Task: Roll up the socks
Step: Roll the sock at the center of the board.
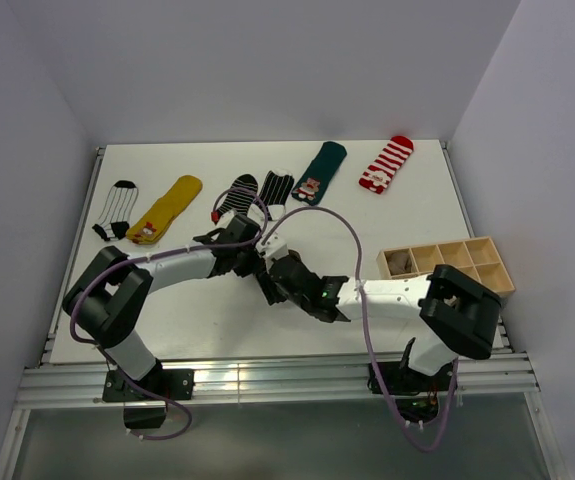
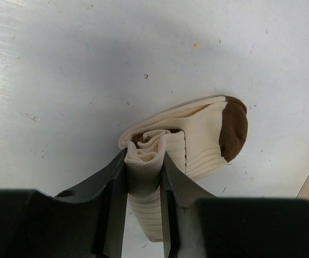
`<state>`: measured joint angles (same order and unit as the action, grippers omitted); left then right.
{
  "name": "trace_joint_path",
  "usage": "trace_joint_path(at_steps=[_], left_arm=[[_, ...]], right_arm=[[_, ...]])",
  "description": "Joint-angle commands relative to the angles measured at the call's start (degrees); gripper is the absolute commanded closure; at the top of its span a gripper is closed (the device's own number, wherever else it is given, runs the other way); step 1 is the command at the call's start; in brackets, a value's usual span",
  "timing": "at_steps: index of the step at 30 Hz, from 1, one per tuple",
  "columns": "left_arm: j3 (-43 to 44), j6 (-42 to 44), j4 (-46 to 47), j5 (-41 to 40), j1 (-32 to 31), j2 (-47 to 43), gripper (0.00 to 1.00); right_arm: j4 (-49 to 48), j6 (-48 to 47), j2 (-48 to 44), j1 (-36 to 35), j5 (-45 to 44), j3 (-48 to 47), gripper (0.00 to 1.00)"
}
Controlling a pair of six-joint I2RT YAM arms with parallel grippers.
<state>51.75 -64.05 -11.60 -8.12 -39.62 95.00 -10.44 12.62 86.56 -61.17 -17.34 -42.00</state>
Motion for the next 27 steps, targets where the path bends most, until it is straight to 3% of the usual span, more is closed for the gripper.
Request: trace_joint_path(at_steps=[1, 6, 12, 15, 16, 19, 27], left_arm=[[0.46, 1.91, -5.63, 0.12, -0.29, 1.86, 0.69], [0.90, 2.35, -6.33, 0.30, -0.29, 1.68, 0.69], [0.46, 2.88, -5.81, 1.79, -0.29, 1.50, 0.68], [0.20, 3.49, -5.11, 2.93, -0.29, 1.07, 0.67], [0.02, 3.67, -4.93, 3.46, -0.29, 0.72, 0.65], [-0.33, 4.55, -4.67, 2.94, -0.29, -1.12, 0.58], [-2.26, 5.43, -2.65, 2.50, 1.47, -9.03, 0.37]], right_arm=[[-3.62, -2.86, 3.60, -1.32, -5.95, -3.09, 0.42], [-4.50, -3.57, 9.13, -2.47, -7.53, -5.20, 0.43], [-5.39, -3.75, 14.14, -2.55, -12.09, -6.42, 0.52], [-4.42, -3.22, 16.78, -2.29, -13.77, -7.30, 0.69], [-4.24, -2.87, 17.14, -1.94, -13.33, -7.31, 0.84], [-3.80, -1.46, 16.10, 0.07, -9.48, -6.17, 1.00], [-2.14, 1.44, 10.21, 9.91, 17.47, -3.62, 1.00]])
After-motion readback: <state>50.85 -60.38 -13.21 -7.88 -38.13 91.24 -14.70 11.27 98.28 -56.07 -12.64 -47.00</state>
